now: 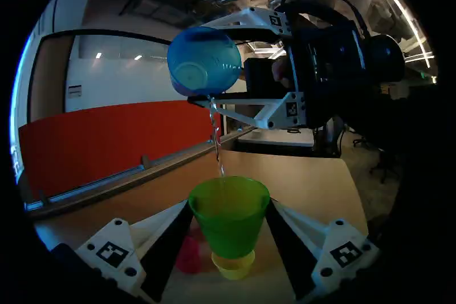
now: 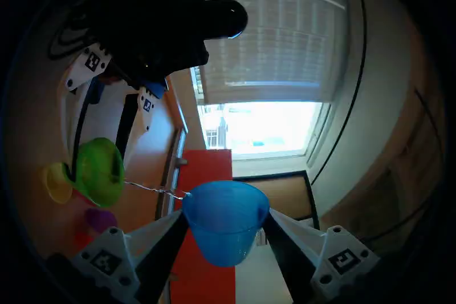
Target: Pour water
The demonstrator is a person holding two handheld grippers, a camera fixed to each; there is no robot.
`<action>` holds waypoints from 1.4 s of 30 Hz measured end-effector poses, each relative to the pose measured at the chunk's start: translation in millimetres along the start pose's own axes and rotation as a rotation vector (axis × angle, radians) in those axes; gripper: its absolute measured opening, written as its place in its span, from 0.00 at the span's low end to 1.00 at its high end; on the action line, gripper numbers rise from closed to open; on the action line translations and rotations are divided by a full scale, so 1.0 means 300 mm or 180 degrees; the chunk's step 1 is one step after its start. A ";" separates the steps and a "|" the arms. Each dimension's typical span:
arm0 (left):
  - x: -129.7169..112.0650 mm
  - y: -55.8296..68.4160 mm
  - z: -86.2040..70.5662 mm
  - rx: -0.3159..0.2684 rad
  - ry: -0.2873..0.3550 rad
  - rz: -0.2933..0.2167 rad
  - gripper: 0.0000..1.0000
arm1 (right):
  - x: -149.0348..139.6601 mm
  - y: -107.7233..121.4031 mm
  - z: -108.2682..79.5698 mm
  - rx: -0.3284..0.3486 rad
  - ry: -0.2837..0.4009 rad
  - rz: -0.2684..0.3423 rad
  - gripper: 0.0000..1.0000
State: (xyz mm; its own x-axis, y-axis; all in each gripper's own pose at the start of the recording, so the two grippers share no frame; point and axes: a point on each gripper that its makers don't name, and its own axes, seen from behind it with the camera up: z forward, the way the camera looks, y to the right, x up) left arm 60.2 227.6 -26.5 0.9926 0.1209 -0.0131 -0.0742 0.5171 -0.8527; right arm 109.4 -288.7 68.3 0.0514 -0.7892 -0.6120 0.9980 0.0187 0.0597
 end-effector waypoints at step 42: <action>0.008 -0.022 -0.012 0.0058 -0.0003 0.0022 0.87 | 0.034 0.006 0.005 -0.0012 0.0038 -0.0178 0.89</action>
State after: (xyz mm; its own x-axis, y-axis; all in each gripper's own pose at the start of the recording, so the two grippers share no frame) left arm 63.6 221.5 -22.8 0.9920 0.1252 -0.0185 -0.0828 0.5315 -0.8430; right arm 111.7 -297.7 63.2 -0.0041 -0.7818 -0.6236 0.9995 -0.0230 0.0222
